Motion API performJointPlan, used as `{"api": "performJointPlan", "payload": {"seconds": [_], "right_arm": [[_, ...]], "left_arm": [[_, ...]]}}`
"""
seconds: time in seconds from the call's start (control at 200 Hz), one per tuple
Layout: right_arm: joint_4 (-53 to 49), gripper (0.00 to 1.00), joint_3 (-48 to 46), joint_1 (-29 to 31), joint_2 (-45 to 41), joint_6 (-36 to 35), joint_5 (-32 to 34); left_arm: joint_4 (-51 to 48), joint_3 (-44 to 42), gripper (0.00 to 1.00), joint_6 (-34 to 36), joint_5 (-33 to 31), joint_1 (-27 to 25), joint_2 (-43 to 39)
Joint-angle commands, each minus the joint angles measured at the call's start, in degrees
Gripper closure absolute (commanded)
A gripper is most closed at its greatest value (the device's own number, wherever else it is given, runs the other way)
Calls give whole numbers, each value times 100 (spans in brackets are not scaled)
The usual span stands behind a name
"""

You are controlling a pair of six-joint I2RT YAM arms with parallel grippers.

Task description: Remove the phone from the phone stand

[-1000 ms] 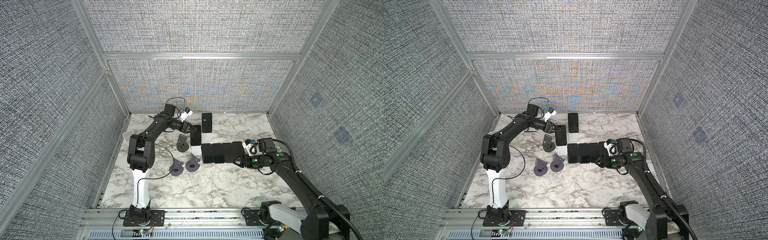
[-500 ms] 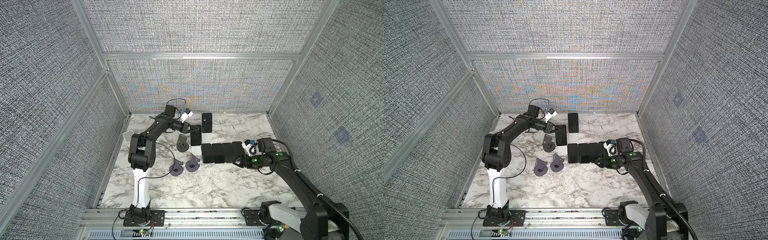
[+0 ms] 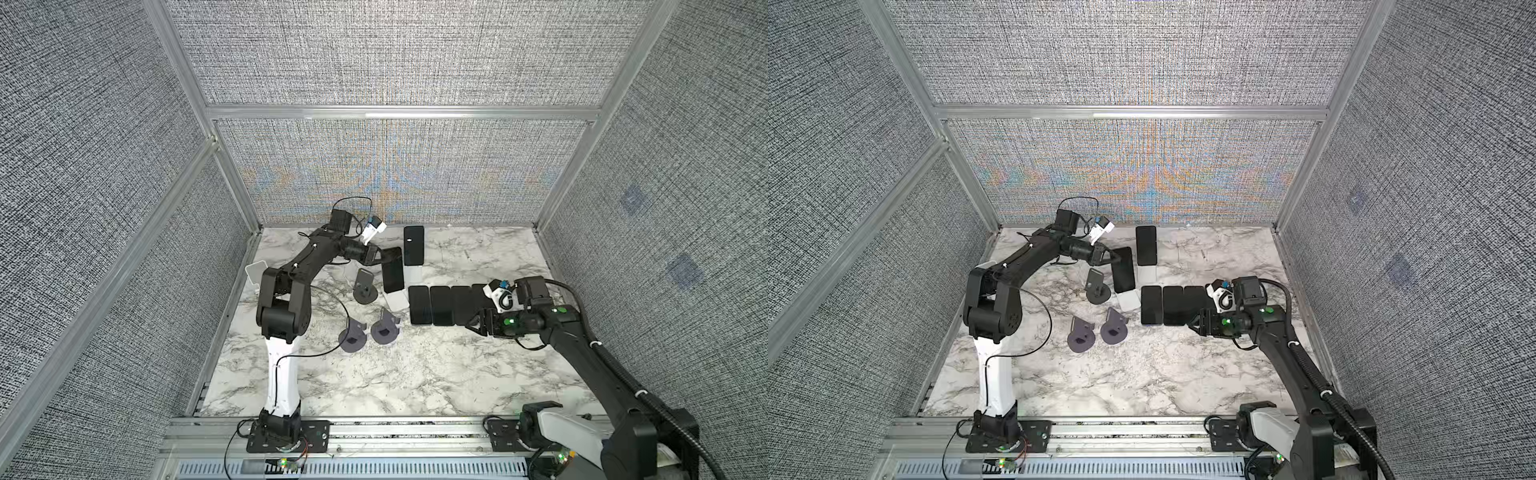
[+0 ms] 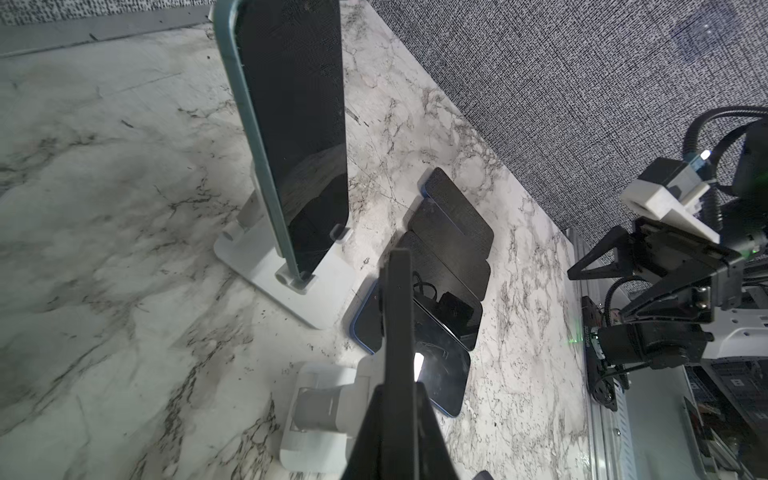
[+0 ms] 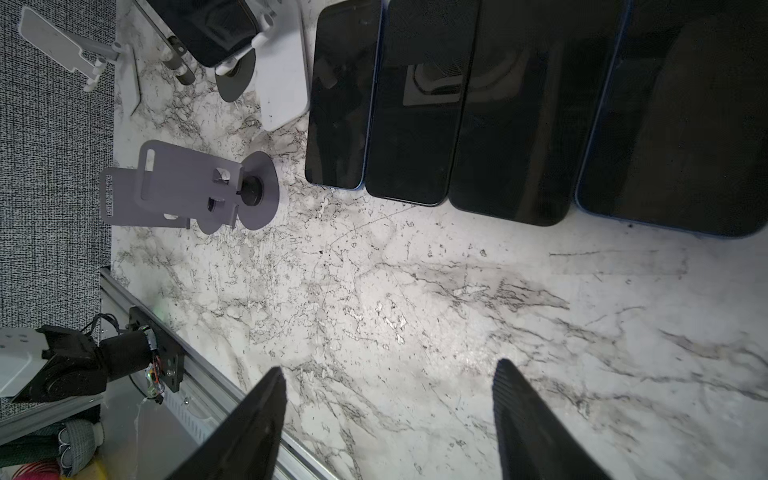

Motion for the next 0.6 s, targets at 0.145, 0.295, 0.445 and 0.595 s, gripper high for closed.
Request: {"api": "performJointPlan", "payload": {"seconds": [0.145, 0.295, 0.445, 0.595], "right_arm": [[-53, 32, 3, -4, -163, 21, -34], [-140, 32, 136, 40, -247, 30, 163], [-305, 32, 395, 202, -266, 23, 421], [-525, 32, 791, 559, -171, -4, 818]], "left_arm": [[-598, 263, 95, 349, -224, -1, -320], [-840, 433, 97, 163, -620, -1, -557], [-876, 320, 100, -535, -1192, -9, -927], [-219, -574, 100, -1707, -1339, -49, -1695]]}}
